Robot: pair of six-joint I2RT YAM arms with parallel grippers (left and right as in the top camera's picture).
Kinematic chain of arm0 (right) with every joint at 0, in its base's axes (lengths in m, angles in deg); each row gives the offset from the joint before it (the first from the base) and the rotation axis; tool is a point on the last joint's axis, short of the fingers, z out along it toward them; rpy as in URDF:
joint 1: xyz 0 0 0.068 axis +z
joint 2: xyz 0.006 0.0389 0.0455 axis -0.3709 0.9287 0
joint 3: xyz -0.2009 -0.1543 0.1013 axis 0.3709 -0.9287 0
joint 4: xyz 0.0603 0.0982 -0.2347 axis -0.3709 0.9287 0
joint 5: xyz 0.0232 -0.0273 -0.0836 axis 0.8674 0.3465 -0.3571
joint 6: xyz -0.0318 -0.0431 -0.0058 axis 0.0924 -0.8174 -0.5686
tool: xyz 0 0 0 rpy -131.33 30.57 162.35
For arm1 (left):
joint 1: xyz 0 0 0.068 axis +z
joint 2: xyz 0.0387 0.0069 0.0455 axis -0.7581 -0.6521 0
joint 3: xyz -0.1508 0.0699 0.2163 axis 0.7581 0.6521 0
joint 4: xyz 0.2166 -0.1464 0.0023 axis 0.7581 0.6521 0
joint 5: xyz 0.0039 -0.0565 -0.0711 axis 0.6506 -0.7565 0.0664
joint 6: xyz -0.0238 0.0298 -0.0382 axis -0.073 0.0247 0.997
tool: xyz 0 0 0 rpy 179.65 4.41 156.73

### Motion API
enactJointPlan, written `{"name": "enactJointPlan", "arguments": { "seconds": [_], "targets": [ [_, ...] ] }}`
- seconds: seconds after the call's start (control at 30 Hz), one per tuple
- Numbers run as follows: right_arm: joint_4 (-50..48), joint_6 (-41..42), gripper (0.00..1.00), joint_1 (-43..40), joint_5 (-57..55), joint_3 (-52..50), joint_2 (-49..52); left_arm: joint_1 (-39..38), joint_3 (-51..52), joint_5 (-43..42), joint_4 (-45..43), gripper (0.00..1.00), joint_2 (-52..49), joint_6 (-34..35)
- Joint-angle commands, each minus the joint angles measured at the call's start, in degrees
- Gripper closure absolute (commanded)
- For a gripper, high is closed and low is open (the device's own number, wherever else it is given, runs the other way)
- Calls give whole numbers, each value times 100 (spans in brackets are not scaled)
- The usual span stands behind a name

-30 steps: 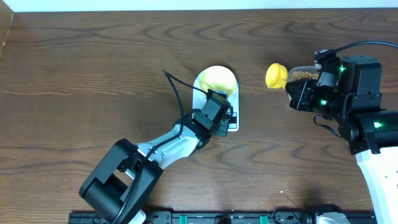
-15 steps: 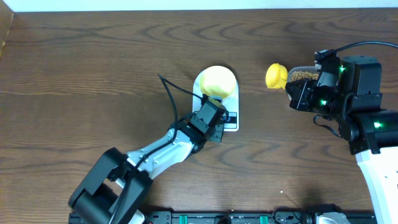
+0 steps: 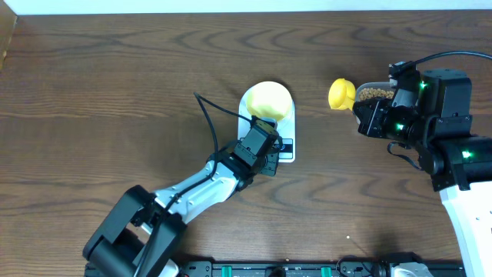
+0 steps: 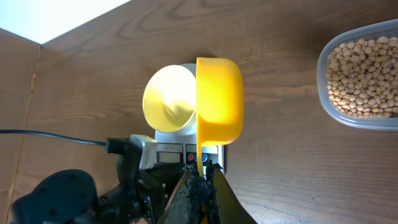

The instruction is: Scoop item into bowl and weigh 50g on scale

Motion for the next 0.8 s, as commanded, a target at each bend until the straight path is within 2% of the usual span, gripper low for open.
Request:
{"name": "enactJointPlan", "arguments": {
  "seconds": [0.0, 0.5, 0.77],
  "targets": [
    [15, -92, 99, -39, 33, 138, -50, 20, 17, -4, -164, 93, -146, 22],
    [28, -90, 99, -39, 35, 138, -50, 20, 17, 57, -557, 93, -168, -61],
    [92, -90, 99, -39, 33, 138, -50, 20, 17, 59, -699, 93, -542, -103]
  ]
}}
